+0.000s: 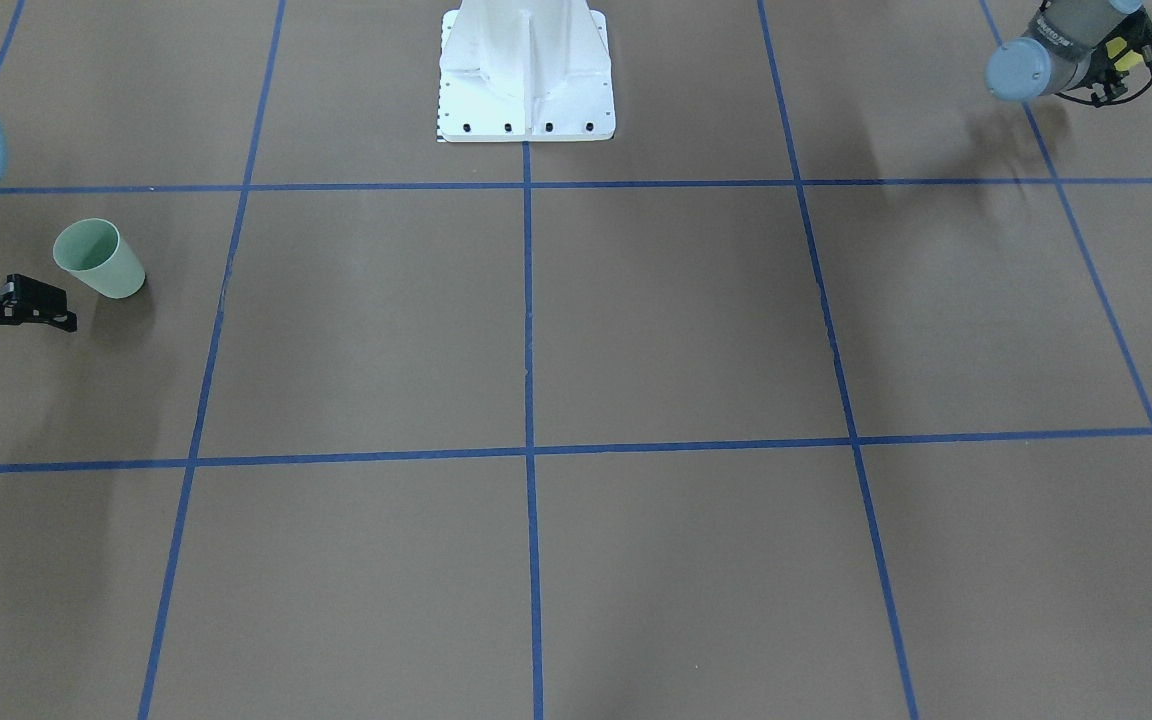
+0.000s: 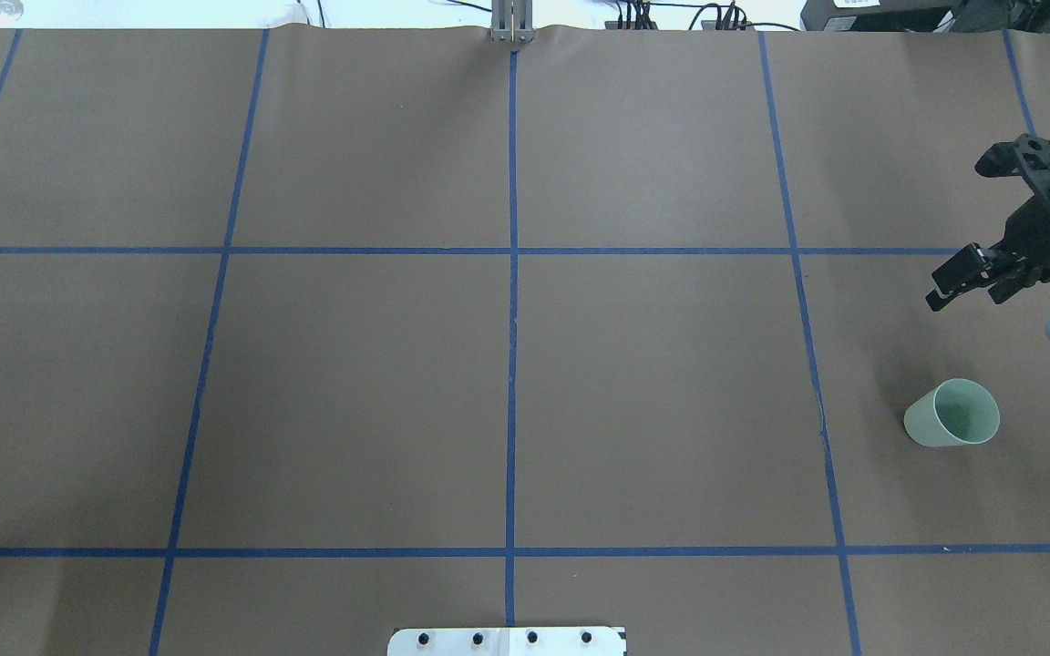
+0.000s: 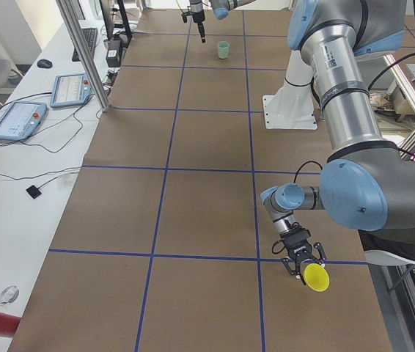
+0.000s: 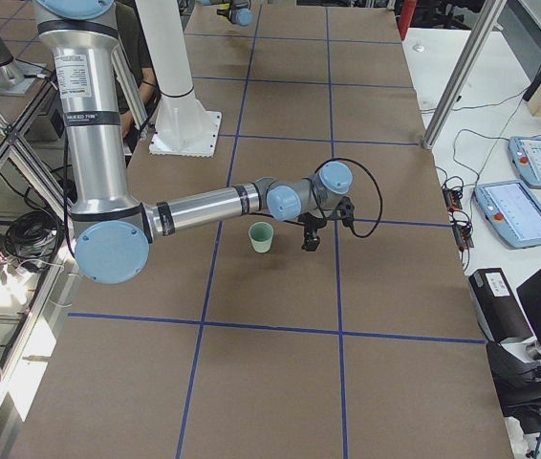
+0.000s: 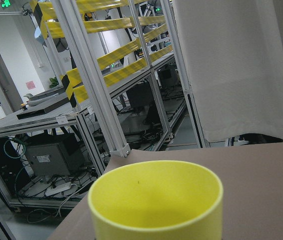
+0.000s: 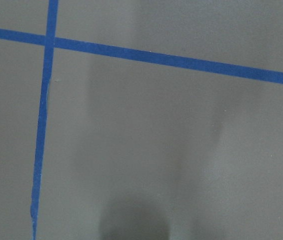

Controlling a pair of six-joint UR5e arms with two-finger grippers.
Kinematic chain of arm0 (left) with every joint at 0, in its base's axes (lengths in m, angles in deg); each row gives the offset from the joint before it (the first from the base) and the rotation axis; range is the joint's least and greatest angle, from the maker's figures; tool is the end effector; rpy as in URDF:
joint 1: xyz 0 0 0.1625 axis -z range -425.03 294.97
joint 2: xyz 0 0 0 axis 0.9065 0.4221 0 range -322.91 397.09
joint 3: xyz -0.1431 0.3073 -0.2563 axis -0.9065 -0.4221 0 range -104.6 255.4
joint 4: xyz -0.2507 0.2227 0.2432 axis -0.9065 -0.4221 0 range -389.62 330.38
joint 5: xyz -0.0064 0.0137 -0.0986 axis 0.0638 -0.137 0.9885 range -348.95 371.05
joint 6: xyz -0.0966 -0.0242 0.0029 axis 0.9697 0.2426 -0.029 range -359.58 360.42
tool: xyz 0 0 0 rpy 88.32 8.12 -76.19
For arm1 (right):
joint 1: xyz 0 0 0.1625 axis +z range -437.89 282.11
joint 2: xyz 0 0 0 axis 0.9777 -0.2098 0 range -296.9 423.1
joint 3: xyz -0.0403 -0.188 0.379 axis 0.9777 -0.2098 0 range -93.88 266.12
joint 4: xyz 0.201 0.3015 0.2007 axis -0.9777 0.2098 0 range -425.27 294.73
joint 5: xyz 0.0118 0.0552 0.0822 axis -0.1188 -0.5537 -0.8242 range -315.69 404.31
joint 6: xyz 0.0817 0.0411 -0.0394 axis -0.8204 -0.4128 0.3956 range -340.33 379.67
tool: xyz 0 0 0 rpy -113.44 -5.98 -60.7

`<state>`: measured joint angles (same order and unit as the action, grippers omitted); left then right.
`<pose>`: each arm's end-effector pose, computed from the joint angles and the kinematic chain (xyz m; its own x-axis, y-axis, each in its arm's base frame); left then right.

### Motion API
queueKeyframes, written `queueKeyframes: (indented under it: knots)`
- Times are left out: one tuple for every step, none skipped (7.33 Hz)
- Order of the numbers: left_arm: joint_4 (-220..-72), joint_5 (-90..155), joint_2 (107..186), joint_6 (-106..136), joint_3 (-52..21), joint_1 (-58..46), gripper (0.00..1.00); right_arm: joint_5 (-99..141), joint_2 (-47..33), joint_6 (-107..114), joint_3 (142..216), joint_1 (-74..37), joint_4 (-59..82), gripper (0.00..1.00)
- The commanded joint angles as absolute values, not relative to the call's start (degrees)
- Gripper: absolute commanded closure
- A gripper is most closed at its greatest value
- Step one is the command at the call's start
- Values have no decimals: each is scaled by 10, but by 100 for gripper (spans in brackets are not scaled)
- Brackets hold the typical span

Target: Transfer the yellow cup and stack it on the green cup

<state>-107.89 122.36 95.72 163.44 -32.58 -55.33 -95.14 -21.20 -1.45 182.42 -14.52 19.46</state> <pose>0.1919 -0.1313 0.7424 -0.0351 -0.8980 0.4387 0.9438 0.1145 0.3099 -0.1907 -0.5088 0.5360 0.6020 -0.1524 0.7839 0.2264 0.9739 0.0155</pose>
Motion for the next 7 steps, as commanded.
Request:
queueKeyframes:
  knots:
    - [-1031,1166,1030,1569,-326,-467,37,-952,-213,-17,1827,-145,195,0]
    - [-953,1123,1101,1493,-317,-380,37,-952,-212,-19,1830,-145,195,0]
    - [-920,1080,1150,1440,-312,-328,37,-952,-211,-19,1829,-146,195,0]
    - [-912,1076,1150,1407,-312,-309,37,-953,-204,-19,1825,-146,195,0]
    - [-898,1067,1160,1357,-314,-297,37,-953,-204,-19,1822,-147,195,0]
    - [-897,1020,1173,1325,-319,-294,37,-954,-203,-18,1821,-148,195,0]
    - [-897,976,1198,1274,-323,-273,36,-955,-202,-19,1821,-150,195,0]
